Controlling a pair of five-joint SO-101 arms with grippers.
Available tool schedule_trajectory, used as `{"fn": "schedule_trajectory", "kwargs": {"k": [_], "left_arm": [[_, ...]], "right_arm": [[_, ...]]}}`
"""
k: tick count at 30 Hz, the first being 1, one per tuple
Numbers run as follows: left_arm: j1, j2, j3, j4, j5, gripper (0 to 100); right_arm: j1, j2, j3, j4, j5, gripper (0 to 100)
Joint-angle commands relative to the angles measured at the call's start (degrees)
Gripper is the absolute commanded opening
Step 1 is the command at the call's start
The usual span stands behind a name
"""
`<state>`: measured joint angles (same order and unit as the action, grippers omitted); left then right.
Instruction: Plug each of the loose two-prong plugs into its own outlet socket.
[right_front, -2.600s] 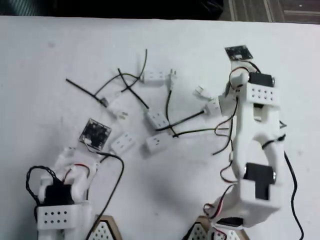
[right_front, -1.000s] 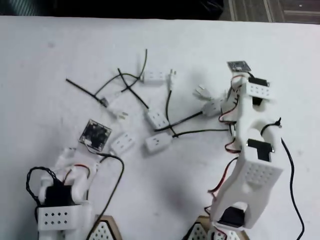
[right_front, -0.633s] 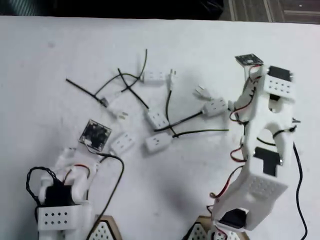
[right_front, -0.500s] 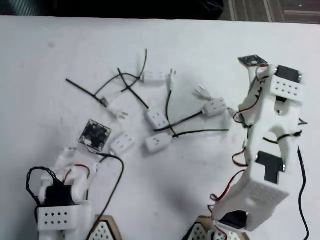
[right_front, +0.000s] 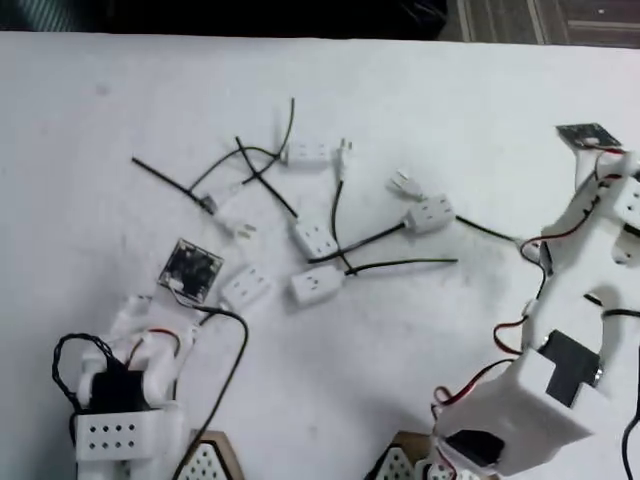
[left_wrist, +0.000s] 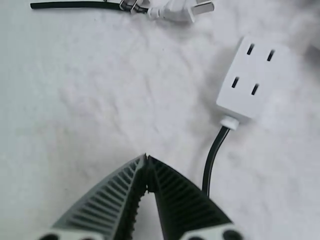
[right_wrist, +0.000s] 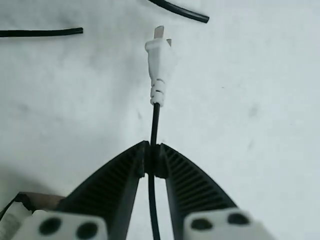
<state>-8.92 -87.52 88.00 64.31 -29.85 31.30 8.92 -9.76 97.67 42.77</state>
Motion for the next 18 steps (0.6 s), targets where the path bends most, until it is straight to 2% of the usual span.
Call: {"fn": "schedule_trajectory", "kwargs": {"k": [1, 4, 7, 10, 18], "left_arm": [[-0.04, -0.48, -0.35, -0.53, 0.18, 2], [0.04, -0.48, -0.35, -0.53, 0.18, 2], [0.04, -0.48, -0.35, -0.53, 0.18, 2], [0.04, -0.48, -0.35, -0.53, 0.18, 2], [0.04, -0.48, -0.35, -0.62, 0.18, 2]], "right_arm": [[-0.48, -3.21, 3.34, 0.57, 0.53, 1.8], [-5.32, -3.21, 9.23, 0.57, 0.18, 2.3], [-11.38, -3.21, 14.07, 0.57, -0.26, 7.9], [-16.57, -3.30, 15.47, 0.48, -4.92, 11.9], [-26.07, -13.76, 15.47, 0.48, -9.85, 12.1]]}}
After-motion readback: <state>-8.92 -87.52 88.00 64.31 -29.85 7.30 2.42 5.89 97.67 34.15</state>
